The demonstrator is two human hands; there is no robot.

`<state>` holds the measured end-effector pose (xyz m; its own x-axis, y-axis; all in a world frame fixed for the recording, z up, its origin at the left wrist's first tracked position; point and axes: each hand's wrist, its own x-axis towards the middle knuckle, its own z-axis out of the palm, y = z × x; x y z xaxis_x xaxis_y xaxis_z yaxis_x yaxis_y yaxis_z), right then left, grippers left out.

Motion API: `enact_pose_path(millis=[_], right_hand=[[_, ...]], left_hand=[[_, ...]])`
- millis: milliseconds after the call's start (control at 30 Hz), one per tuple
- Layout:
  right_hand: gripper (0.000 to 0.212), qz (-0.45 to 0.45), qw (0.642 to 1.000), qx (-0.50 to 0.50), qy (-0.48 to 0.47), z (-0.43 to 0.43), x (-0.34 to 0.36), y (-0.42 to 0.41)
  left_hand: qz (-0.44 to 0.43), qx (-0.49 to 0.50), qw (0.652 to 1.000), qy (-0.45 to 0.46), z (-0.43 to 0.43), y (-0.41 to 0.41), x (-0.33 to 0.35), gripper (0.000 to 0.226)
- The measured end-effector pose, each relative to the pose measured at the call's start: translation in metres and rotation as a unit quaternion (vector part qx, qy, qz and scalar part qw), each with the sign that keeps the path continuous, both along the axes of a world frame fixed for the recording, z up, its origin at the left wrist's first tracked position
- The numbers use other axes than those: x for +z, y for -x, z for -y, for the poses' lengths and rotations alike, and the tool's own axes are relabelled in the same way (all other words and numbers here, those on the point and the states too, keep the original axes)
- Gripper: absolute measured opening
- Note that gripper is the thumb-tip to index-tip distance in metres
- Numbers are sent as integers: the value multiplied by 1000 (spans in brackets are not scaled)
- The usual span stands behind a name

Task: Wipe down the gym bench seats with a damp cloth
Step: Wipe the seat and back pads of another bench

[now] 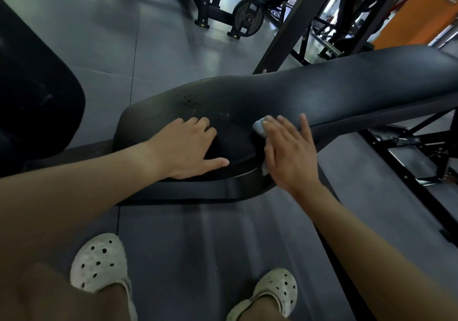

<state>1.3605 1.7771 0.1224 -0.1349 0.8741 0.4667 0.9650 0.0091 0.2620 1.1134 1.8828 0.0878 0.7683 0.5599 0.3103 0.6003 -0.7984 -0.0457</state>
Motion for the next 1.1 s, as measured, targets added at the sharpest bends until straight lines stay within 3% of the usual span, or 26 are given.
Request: enact_pose_path(millis=[100,167,433,600,767,833,1100], right_hand=[[46,-64,992,-110,-20,-23,8,1],[48,-97,987,-128,-11,-36,7,14],[52,-26,985,46,161,-24,-6,67],[57,-23,973,24,228,-49,11,49],[71,-62,964,-73,247,-114,22,33],[64,-83,964,-85,238,-130,22,35],[51,-57,964,44,254,-73,11,61]], left_hand=[[-6,9,1000,14,-3,7,-4,92],[-7,5,1000,23,-3,9,-6,91],[15,-29,997,75,-13,12,-7,81],[19,-45,995,90,-17,16,-8,78],[19,-49,995,89,-18,17,-8,78],[16,-50,995,89,-18,16,-8,78],[33,-62,994,82,-22,18,-10,75]])
